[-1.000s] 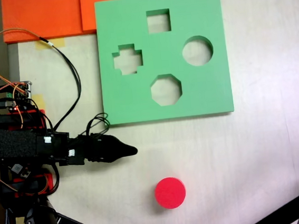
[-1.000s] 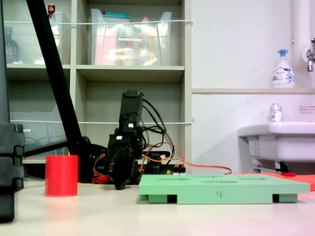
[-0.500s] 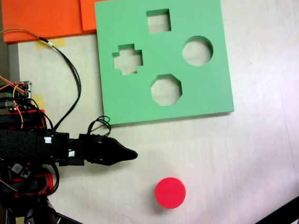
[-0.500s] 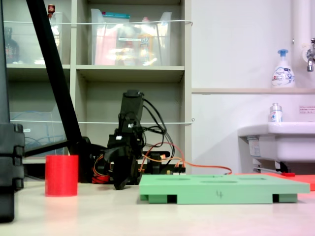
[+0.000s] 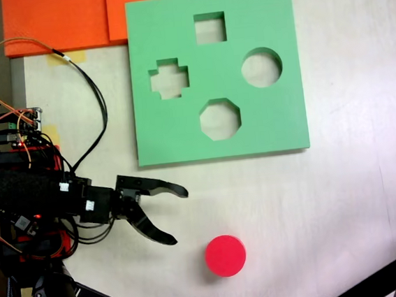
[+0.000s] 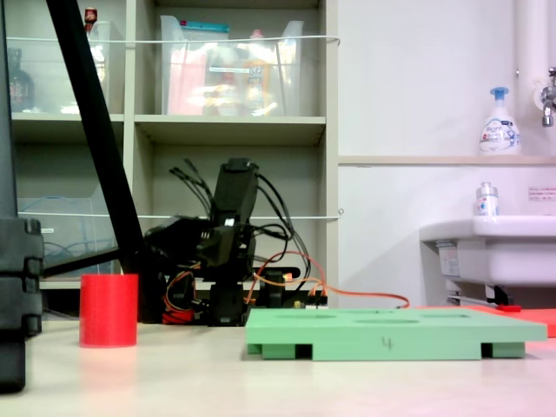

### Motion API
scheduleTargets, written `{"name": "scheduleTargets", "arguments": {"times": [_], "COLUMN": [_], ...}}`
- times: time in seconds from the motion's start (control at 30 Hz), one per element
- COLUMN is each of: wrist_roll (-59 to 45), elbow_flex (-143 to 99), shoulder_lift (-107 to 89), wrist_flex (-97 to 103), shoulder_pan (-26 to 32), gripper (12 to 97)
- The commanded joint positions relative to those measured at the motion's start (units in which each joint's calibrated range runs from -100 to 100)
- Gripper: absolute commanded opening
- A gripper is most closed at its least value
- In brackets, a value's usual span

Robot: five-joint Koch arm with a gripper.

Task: Put the cylinder block into the corresponding hole

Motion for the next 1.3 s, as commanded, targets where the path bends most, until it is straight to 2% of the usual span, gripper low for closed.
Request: {"name": "scheduleTargets", "arguments": {"times": [0.0, 0.37, 0.5, 0.57, 0.7, 0.83, 1.03, 1.27], "wrist_roll": [3.71, 3.81, 3.81, 3.81, 3.81, 3.81, 3.86, 3.81], "elbow_flex": [-1.18, -1.18, -1.18, -1.18, 1.22, 4.71, 11.98, 20.26], "shoulder_lift": [-0.55, -0.13, 7.97, 10.63, 18.45, 31.86, 69.01, 82.41], "wrist_flex": [6.93, 6.74, 7.22, 10.69, 12.33, 19.64, 47.76, 48.24], "shoulder_pan": [0.10, -0.39, -0.93, -0.93, -0.88, -1.56, -2.78, -3.81], "gripper": [51.9, 51.7, 52.1, 57.5, 75.8, 86.2, 87.3, 87.3]}}
